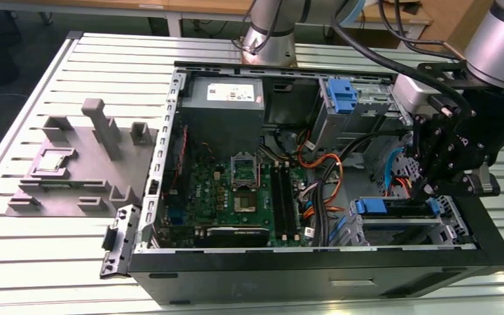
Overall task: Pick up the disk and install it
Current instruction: 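Insert the second disk wire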
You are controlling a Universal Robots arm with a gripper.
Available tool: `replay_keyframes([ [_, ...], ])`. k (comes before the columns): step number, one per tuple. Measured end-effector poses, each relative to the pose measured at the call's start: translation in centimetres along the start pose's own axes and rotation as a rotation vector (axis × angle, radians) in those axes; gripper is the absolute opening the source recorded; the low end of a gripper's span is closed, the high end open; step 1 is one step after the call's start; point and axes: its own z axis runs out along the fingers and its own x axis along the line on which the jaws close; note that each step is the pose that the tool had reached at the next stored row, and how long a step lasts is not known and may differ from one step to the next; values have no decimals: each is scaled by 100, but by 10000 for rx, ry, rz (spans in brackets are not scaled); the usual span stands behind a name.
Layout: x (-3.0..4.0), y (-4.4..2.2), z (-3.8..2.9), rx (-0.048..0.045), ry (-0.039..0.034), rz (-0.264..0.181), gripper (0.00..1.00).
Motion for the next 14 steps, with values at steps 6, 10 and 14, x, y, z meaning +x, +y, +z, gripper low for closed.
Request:
replay_keyframes([
  [6,0,10,-4,0,3,-1,11],
  [10,4,79,-5,0,0,1,11],
  [14,10,76,-72,0,-4,0,11],
])
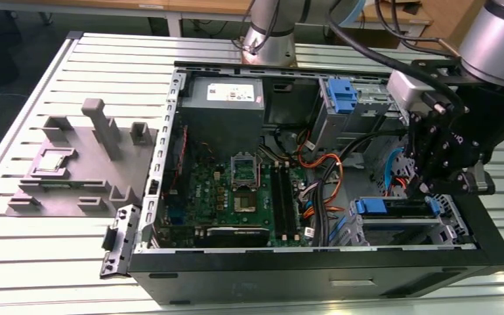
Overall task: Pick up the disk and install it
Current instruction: 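Insert the second disk wire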
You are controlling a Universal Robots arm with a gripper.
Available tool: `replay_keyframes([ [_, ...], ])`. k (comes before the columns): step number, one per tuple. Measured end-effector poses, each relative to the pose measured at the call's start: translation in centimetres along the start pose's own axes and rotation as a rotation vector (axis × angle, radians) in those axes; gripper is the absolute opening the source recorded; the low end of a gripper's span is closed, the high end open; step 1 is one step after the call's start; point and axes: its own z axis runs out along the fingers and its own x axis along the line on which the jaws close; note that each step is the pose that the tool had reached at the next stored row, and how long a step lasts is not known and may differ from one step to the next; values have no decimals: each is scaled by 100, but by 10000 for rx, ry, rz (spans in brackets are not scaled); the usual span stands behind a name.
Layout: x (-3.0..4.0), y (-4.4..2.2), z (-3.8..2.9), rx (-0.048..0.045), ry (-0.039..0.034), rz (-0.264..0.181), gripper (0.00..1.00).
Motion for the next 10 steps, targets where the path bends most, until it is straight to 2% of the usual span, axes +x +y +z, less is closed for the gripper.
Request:
replay_keyframes([
  [3,-3,-5,-112,0,-1,0,11],
  [4,-28,-8,-203,0,-3,1,11],
  [10,-140,-10,-258,-2,22,0,11],
])
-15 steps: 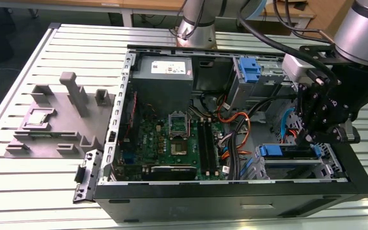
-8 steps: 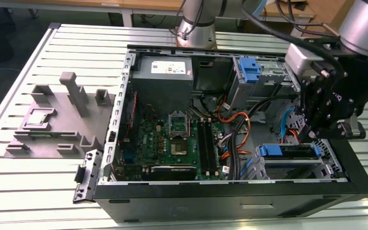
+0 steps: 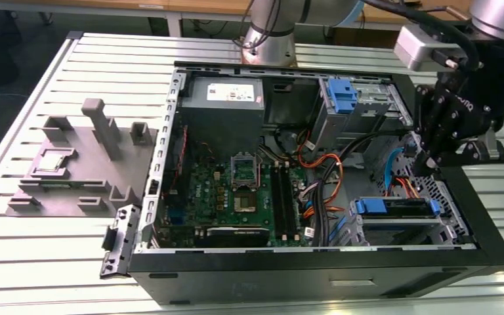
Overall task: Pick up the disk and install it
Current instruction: 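Insert the second disk wire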
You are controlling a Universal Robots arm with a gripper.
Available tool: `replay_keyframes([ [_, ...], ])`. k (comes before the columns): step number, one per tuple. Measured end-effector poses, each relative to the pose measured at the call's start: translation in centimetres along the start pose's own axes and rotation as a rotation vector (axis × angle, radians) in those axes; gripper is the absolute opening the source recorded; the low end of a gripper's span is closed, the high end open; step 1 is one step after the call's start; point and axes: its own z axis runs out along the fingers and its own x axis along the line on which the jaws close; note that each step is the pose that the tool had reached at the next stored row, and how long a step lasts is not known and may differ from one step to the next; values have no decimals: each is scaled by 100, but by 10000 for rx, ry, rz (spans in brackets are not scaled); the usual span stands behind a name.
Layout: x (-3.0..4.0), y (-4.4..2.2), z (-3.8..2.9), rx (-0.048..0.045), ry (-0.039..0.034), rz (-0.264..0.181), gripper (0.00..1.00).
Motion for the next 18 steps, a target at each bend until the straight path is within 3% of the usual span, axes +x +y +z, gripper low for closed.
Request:
replay_keyframes([
  [7,-112,-3,-88,0,6,-1,11],
  [18,-319,-4,-164,-24,9,-4,11],
])
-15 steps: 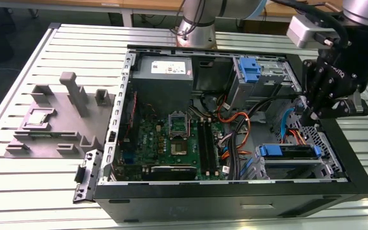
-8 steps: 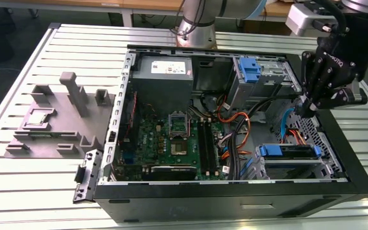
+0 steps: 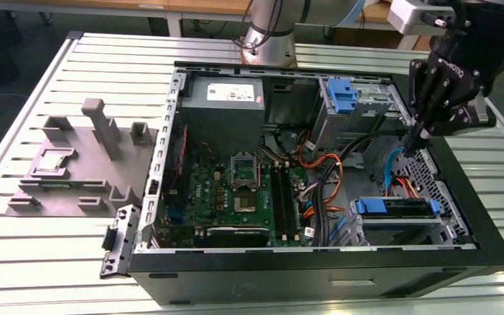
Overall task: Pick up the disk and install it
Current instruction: 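Insert the second disk wire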
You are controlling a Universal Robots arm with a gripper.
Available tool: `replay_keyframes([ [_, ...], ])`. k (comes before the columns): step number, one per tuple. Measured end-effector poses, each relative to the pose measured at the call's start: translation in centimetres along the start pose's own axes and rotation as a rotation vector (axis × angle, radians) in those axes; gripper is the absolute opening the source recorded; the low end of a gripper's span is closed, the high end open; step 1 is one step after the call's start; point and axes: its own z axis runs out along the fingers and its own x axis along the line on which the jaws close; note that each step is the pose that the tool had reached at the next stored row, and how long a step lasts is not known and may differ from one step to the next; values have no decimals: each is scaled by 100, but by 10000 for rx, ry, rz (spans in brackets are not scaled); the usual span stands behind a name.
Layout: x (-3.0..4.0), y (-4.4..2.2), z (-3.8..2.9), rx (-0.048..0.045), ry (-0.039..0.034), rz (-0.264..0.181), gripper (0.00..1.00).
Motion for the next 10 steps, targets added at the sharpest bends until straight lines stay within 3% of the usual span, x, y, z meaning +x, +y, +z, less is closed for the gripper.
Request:
replay_keyframes([
  [3,-45,-2,-9,-24,1,8,11],
  [7,-76,-13,5,-167,11,133,11],
  [10,-106,-24,30,-216,14,235,11],
])
